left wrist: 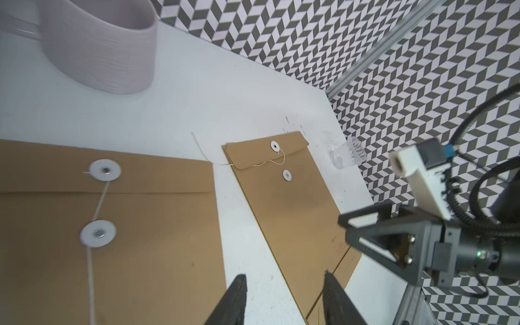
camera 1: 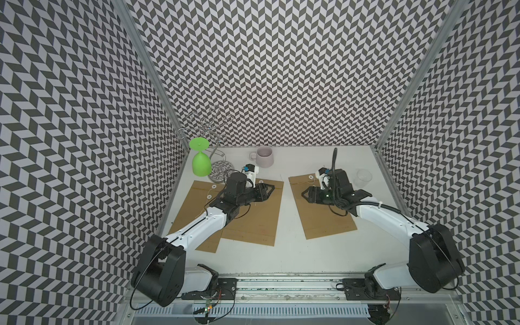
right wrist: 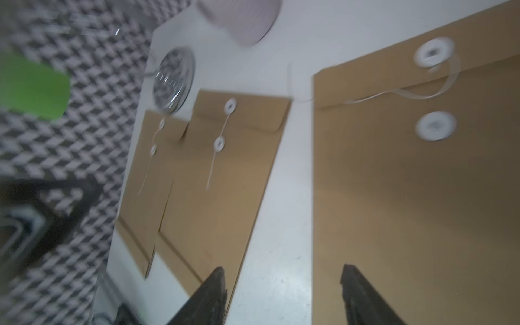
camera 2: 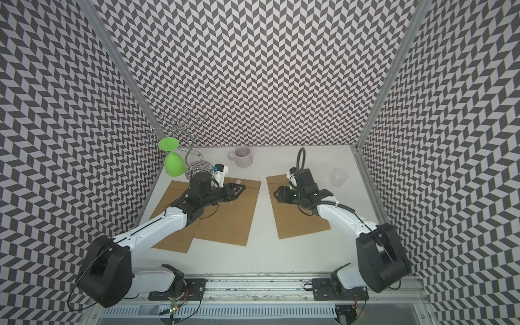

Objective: Close the mouth of the file bag
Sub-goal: Move the file bag to the center of the board, then pick up the file bag from the center of the board.

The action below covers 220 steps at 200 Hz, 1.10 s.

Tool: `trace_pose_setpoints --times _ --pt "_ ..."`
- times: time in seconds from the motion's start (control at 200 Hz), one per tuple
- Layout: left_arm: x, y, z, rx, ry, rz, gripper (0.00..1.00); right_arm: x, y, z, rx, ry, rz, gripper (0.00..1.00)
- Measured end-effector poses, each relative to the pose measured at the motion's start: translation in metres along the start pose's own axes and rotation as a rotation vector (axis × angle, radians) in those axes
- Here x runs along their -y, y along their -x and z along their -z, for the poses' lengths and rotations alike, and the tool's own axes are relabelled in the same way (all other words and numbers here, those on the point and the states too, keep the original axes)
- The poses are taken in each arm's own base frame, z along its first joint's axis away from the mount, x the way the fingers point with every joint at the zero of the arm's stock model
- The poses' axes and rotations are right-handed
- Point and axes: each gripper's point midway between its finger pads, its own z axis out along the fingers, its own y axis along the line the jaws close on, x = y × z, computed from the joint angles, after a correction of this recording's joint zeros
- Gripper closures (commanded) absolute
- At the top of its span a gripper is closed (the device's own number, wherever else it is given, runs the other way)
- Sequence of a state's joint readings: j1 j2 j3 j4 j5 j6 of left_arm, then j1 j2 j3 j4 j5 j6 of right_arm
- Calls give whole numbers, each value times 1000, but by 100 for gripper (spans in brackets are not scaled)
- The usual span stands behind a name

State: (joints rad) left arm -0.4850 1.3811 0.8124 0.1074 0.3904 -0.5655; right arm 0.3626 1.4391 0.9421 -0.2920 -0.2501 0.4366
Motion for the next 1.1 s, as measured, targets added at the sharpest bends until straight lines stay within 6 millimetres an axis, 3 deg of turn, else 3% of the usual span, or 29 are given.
trace_pose_setpoints --times 0.04,0.13,0.215,0.305,0.436,0.526,0.691,0.821,0.896,1.102 --pt "5 -8 -17 -31 -7 -10 54 22 17 2 37 -62 -29 8" --pt "15 -28 -54 -103 -13 -28 54 70 50 3 99 -200 -82 7" --pt "20 -47 -88 -165 -5 -41 53 100 59 0 118 -312 -102 4" --pt "28 -66 -111 -211 -1 -60 51 118 39 3 93 -390 -103 0" --pt "38 -95 -124 -269 -5 -74 51 143 -4 17 35 -460 -124 0" --pt "39 -115 -133 -313 1 -80 51 162 -17 23 8 -491 -167 0" --pt "24 -135 -140 -359 39 -72 52 174 -23 18 -19 -457 -225 0" --pt "16 -141 -145 -374 54 -61 53 173 -39 8 -68 -408 -249 3" --pt "14 -144 -147 -378 53 -57 53 171 -50 2 -101 -375 -262 7" --pt "18 -143 -155 -369 -9 -30 54 150 -49 -4 -91 -215 -275 12"
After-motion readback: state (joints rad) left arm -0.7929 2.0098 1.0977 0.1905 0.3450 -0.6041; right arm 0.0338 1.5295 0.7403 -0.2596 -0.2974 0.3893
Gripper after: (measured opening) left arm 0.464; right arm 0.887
